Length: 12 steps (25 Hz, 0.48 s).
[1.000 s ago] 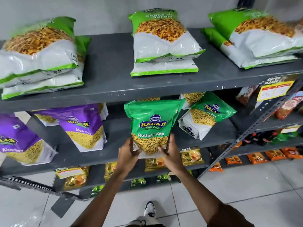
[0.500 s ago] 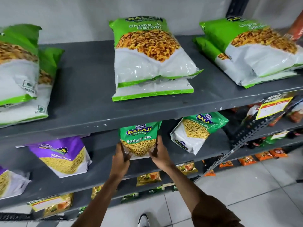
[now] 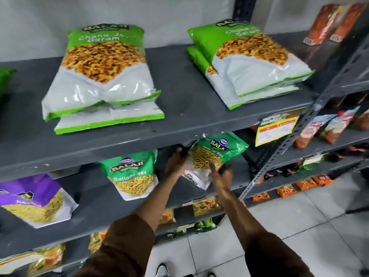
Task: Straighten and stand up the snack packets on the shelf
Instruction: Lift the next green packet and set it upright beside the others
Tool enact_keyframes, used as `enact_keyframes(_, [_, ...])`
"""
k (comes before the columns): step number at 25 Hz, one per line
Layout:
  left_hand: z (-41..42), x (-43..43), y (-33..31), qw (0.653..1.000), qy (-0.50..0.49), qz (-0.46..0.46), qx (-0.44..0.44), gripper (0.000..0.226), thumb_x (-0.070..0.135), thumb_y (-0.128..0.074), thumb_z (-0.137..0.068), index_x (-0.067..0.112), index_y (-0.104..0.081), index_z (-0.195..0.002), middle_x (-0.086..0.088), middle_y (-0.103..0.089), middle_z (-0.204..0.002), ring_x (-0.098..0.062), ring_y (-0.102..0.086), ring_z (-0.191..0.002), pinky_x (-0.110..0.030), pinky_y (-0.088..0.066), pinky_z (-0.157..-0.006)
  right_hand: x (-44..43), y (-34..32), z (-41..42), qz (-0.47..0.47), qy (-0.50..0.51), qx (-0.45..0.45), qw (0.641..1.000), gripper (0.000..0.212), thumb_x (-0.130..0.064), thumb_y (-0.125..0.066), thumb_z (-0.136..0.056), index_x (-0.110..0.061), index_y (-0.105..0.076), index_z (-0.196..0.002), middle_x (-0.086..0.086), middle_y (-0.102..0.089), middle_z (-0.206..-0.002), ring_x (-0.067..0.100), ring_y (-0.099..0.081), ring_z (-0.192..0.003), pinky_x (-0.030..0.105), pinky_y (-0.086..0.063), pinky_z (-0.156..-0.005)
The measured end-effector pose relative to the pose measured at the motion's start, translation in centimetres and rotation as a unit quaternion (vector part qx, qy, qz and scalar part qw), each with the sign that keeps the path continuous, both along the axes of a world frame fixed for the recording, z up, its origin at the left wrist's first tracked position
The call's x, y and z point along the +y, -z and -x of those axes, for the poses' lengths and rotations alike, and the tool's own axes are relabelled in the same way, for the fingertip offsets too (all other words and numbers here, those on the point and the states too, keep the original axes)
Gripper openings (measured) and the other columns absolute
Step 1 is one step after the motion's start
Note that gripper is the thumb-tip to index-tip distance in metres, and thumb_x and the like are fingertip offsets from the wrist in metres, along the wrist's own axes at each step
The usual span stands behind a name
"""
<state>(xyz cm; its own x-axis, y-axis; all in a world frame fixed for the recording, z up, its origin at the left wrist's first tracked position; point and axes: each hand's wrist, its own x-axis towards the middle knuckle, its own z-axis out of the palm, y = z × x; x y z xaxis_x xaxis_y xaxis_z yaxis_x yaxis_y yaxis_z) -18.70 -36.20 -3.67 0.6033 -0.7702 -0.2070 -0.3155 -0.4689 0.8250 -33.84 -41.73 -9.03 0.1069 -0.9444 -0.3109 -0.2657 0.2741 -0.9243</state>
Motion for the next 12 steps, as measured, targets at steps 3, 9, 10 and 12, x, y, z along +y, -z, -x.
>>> enact_keyframes(3, [-0.2, -1.6, 2.5, 0.986, -0.041, -0.062, 0.148, 0.068, 0.057, -0.060, -0.076, 0.008, -0.060, -0.123, -0.015, -0.063, -0.127, -0.030, -0.059, -0.117, -0.043, -0.047, -0.100, -0.4, -0.1, 0.8, -0.101, -0.091, -0.099, 0.986, 0.057, -0.035, -0.067, -0.090, -0.009, -0.048, -0.137, 0.014, -0.063, -0.130, 0.031, -0.060, -0.119, 0.037, -0.052, -0.094])
enact_keyframes(9, [7.1, 5.9, 1.5, 0.981, -0.072, 0.011, 0.178, 0.026, 0.016, -0.078, -0.077, 0.008, -0.071, -0.100, 0.000, -0.079, -0.090, -0.026, -0.070, -0.092, -0.030, -0.058, -0.076, 2.5, -1.8, 7.8, -0.068, -0.144, -0.134, 0.978, 0.041, 0.009, -0.054, -0.092, 0.001, -0.050, -0.132, 0.001, -0.066, -0.109, -0.004, -0.068, -0.080, 0.001, -0.047, -0.062])
enact_keyframes(10, [8.6, 8.0, 1.3, 0.980, -0.062, 0.014, 0.186, 0.018, 0.009, -0.076, -0.079, 0.012, -0.070, -0.095, 0.012, -0.077, -0.073, -0.016, -0.069, -0.079, -0.019, -0.056, -0.066, 3.5, -2.1, 9.5, -0.062, -0.177, -0.140, 0.972, 0.042, 0.006, -0.056, -0.093, 0.001, -0.049, -0.134, -0.007, -0.070, -0.105, -0.010, -0.068, -0.080, 0.003, -0.048, -0.067])
enact_keyframes(12, [11.6, 11.6, 0.7, 0.984, -0.048, 0.021, 0.171, 0.021, 0.005, -0.076, -0.078, 0.018, -0.067, -0.091, 0.023, -0.069, -0.056, 0.004, -0.059, -0.058, -0.007, -0.043, -0.051, 5.6, -2.7, 12.9, -0.055, -0.234, -0.139, 0.961, 0.046, -0.002, -0.059, -0.094, -0.008, -0.048, -0.138, -0.016, -0.075, -0.105, -0.011, -0.066, -0.095, 0.007, -0.049, -0.082])
